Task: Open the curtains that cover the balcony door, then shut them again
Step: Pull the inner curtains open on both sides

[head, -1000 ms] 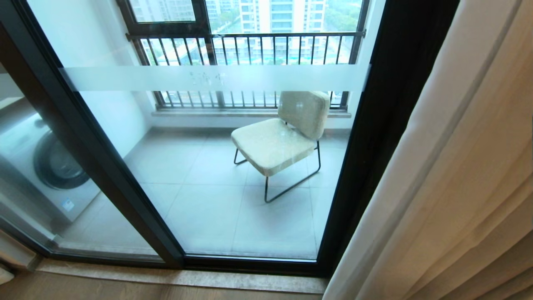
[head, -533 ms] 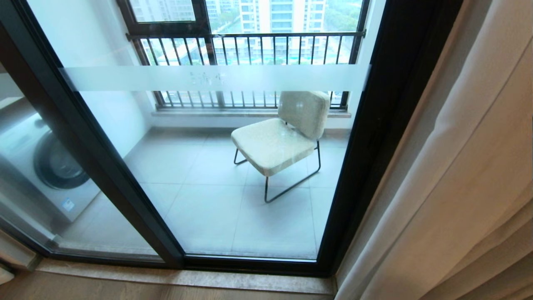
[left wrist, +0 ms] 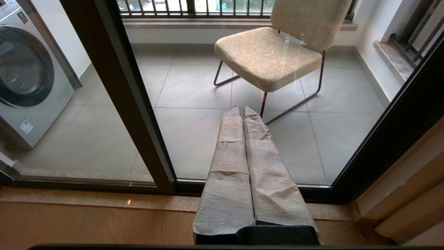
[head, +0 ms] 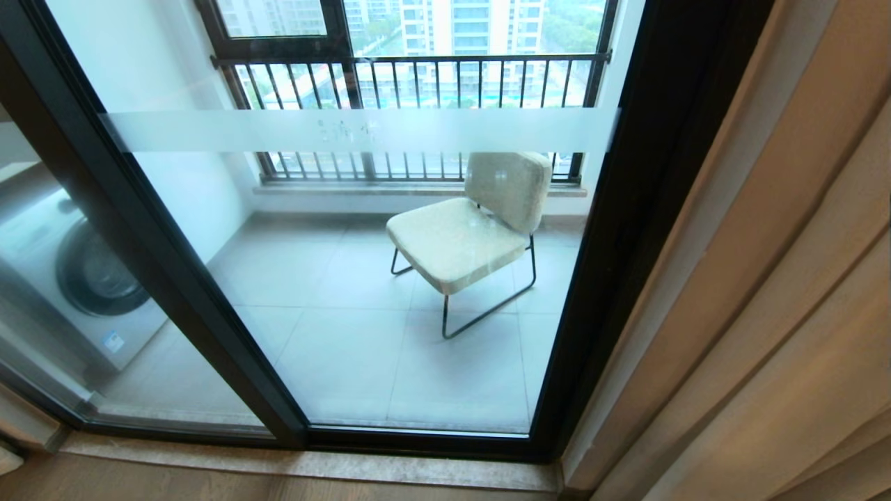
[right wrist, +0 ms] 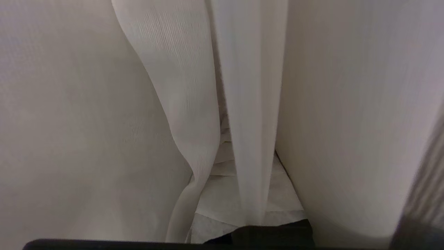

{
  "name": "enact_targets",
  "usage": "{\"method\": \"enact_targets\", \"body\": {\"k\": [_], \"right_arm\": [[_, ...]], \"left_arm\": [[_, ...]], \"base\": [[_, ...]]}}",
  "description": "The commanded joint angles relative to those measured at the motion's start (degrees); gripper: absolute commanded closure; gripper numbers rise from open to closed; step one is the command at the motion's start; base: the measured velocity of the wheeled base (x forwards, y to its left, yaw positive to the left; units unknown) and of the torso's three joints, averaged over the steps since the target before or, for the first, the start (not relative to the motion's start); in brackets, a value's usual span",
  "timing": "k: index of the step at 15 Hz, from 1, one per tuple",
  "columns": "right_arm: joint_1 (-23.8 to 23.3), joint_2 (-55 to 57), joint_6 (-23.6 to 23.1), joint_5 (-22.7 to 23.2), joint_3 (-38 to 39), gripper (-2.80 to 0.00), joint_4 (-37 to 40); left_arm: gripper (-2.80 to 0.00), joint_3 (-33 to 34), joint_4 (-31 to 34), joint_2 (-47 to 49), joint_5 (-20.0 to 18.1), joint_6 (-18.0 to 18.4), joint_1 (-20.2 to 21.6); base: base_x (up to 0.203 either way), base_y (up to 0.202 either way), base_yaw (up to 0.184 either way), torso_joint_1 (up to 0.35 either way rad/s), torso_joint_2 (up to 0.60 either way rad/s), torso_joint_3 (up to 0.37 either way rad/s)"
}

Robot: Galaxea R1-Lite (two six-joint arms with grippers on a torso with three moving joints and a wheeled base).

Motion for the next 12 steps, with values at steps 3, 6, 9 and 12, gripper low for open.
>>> {"method": "enact_targets", "body": {"k": [3,6,9,12], "right_arm": [[-2.7,1.5,0.0,0.1,0.0,0.00,-0.2],[-2.7,-0.2,0.0,1.3,0.1,0.00,0.0],[-2.5,-4.0,-0.1,6.8,0.9,0.00,0.2],[-1.3,-9.5,0.0,16.3,4.9,0.00,-0.1]], "left_arm": [[0.00,0.0,0.0,0.0,0.0,0.0,0.0],[0.00,0.0,0.0,0.0,0.0,0.0,0.0],[0.00,0.0,0.0,0.0,0.0,0.0,0.0],[0.00,0.0,0.0,0.0,0.0,0.0,0.0]], "base": [[0.000,0.000,0.000,0.000,0.00,0.000],[0.000,0.000,0.000,0.000,0.00,0.000],[0.000,0.000,0.000,0.000,0.00,0.000],[0.000,0.000,0.000,0.000,0.00,0.000]]}}
